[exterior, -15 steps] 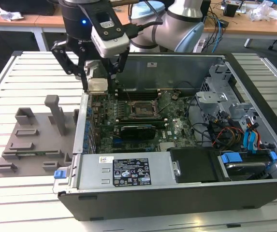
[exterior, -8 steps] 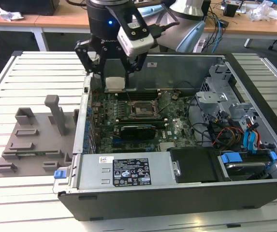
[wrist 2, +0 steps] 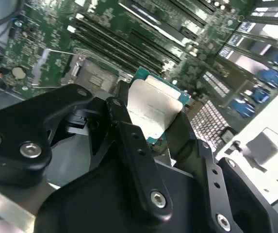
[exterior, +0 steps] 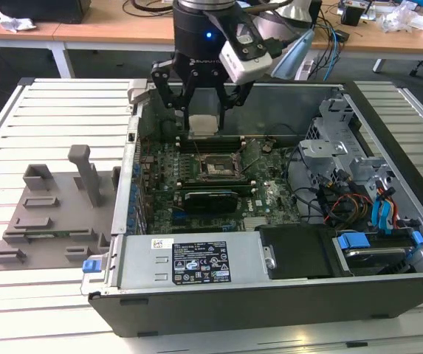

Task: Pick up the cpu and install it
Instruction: 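Pick up the cpu and move it towards the insertion slot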

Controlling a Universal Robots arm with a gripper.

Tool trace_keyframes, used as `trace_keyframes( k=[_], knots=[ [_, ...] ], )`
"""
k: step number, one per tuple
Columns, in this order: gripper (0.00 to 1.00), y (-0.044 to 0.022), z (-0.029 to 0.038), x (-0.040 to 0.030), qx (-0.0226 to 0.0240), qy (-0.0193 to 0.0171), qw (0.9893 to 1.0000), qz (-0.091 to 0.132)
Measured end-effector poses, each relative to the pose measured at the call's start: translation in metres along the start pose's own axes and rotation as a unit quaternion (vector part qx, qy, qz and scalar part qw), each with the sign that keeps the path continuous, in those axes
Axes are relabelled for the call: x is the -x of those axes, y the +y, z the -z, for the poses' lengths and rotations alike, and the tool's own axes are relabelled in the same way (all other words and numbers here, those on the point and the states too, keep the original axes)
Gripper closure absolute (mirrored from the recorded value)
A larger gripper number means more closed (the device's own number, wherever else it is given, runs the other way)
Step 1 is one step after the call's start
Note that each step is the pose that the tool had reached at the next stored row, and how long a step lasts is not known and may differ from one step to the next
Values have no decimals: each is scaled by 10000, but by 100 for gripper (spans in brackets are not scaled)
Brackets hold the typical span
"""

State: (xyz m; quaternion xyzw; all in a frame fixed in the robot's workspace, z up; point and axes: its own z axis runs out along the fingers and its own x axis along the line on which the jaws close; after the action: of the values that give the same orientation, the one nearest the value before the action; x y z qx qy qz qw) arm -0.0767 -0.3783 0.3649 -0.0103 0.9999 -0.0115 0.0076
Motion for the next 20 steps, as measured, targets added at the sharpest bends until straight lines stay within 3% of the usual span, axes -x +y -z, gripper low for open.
trace_keyframes(
  k=[3, 5, 8, 9, 16, 18, 20],
  knots=[
    [45, 39, -40, 204, 0, 9, 10000, 1],
    [45, 57, -63, 286, 0, 16, 10000, 0],
    [45, 110, -147, 477, 1, 41, 10000, 2],
    [45, 160, -210, 491, 1, 44, 10000, 1],
    [45, 276, -358, 500, 0, 46, 10000, 2],
    [45, 333, -476, 505, 0, 49, 10000, 2],
    [45, 353, -550, 506, 0, 49, 10000, 2]
  ],
)
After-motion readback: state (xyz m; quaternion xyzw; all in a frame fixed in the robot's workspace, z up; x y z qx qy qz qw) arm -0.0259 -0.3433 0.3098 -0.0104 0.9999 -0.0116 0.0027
